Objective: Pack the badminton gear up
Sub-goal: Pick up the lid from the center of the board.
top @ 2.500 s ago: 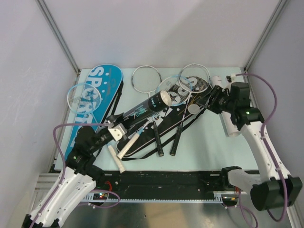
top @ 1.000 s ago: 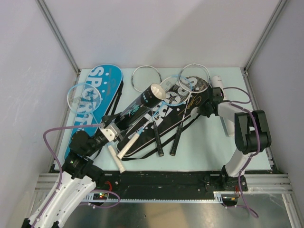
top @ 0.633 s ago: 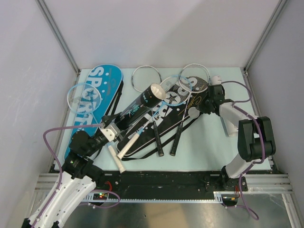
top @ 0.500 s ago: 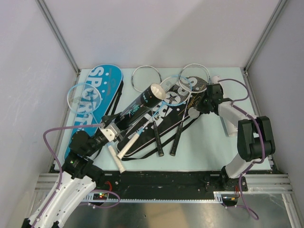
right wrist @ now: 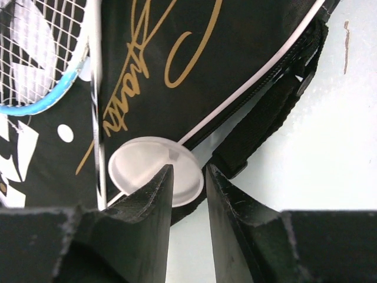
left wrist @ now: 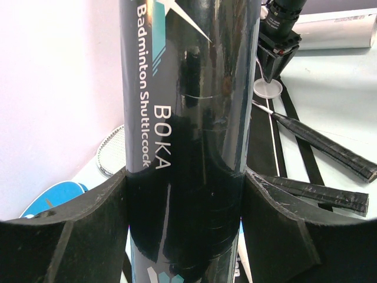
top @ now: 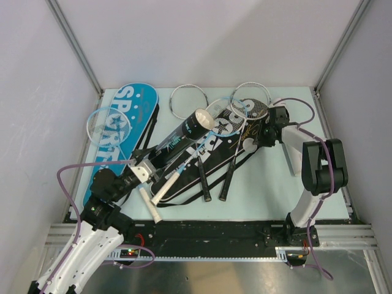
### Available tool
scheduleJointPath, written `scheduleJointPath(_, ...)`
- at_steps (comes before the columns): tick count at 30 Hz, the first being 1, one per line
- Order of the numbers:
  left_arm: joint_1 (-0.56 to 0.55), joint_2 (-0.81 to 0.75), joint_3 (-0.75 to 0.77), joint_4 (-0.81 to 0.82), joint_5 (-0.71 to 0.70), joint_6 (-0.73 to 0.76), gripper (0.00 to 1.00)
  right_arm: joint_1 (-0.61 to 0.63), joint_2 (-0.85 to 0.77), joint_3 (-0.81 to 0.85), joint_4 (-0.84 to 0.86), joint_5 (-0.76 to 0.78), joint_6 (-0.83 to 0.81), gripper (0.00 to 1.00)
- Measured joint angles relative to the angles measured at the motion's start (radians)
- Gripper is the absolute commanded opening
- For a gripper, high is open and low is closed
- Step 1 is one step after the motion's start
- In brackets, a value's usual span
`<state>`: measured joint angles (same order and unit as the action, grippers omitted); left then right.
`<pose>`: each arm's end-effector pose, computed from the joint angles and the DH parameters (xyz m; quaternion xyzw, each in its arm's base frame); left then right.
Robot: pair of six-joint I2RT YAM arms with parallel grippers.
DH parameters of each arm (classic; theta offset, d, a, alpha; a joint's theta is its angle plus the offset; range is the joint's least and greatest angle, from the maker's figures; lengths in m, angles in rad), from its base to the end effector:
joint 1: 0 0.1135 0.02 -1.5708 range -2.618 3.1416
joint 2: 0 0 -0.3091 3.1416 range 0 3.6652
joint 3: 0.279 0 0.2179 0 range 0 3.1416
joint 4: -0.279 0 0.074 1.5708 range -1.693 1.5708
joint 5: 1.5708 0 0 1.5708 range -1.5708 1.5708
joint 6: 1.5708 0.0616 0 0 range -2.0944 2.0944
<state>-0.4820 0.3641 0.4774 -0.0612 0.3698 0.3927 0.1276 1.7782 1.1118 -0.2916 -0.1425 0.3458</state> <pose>0.0462 -0.0493 0.3137 0.4074 0.5565 -0.1583 0.7066 0.3590 0.0549 0.2232 0.0822 0.9477 0.1365 0.2766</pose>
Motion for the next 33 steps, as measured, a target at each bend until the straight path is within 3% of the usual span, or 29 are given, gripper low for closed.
scheduleJointPath(10,0.0,0.011,-0.001,0.0,0.0,0.0,0.26,-0.037,0.062,0.037,-0.025,-0.07,-0.056,0.32)
scheduleJointPath(16,0.0,0.011,-0.001,0.0,0.0,0.0,0.26,-0.037,0.064,0.043,-0.031,-0.09,-0.059,0.21)
scheduleJointPath(22,0.0,0.006,-0.001,0.0,0.0,0.0,0.26,-0.039,0.069,0.045,-0.039,-0.092,-0.059,0.02)
scheduleJointPath(28,0.0,-0.002,-0.005,0.0,0.0,0.003,0.26,-0.04,0.058,0.047,-0.061,-0.097,-0.058,0.0)
scheduleJointPath(33,0.0,-0.003,-0.008,0.0,-0.002,0.014,0.26,-0.04,-0.046,0.047,-0.113,-0.137,-0.047,0.0)
